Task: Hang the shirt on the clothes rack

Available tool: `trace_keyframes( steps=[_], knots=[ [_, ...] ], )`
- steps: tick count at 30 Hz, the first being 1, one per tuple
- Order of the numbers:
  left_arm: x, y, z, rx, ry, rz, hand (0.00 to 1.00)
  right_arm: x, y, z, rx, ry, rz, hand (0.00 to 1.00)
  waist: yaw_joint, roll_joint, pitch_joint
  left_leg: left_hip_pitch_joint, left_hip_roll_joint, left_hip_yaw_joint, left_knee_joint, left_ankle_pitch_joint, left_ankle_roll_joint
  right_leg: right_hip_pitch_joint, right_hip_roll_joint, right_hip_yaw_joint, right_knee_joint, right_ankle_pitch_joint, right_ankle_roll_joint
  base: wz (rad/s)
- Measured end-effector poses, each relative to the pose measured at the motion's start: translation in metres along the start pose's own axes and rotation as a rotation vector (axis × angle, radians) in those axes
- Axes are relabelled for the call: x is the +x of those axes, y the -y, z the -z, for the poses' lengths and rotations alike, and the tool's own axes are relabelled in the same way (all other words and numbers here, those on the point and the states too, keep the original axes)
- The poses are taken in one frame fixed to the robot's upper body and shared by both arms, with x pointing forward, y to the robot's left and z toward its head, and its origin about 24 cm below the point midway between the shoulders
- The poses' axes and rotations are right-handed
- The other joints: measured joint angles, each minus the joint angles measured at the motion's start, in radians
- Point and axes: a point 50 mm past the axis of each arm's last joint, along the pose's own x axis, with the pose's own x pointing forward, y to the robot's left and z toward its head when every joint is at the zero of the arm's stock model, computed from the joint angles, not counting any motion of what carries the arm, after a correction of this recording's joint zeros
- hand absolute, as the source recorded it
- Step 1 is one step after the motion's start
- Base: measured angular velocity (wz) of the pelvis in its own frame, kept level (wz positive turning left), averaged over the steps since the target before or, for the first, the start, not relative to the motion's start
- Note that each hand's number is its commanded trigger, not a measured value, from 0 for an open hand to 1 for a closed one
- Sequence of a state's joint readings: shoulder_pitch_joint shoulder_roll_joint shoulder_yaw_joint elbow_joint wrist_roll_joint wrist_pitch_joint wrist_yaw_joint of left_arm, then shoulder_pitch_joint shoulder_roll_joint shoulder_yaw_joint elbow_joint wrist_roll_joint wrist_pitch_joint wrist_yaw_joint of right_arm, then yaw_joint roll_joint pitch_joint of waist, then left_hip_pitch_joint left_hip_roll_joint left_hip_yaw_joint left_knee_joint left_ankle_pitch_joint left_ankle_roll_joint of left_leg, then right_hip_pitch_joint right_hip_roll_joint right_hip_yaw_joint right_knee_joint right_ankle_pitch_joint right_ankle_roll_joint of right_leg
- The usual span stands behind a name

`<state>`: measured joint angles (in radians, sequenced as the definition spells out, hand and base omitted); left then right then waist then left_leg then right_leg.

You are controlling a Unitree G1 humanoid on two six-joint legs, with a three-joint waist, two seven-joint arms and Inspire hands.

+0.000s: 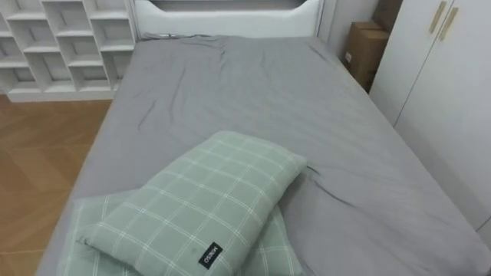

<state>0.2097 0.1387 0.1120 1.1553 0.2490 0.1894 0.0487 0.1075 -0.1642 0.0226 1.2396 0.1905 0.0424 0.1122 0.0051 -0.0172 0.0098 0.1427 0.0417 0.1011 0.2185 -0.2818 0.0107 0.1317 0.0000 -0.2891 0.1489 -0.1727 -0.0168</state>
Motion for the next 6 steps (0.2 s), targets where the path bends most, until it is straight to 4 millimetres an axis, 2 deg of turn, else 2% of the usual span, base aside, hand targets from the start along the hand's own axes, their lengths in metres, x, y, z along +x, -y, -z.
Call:
trace_keyframes(
  steps=[6],
  knots=[
    [0.0001, -0.0001, -0.0079, 0.016, 0.026, -0.001, 0.00, 0.0000, -0.0002, 0.0000, 0.000, 0.001, 0.000, 0.00, 0.000, -0.001, 0.0008, 0.001, 0.000, 0.000, 0.000, 0.000, 0.000, -0.001, 0.000, 0.010, 0.000, -0.001, 0.001, -0.01]
  ],
)
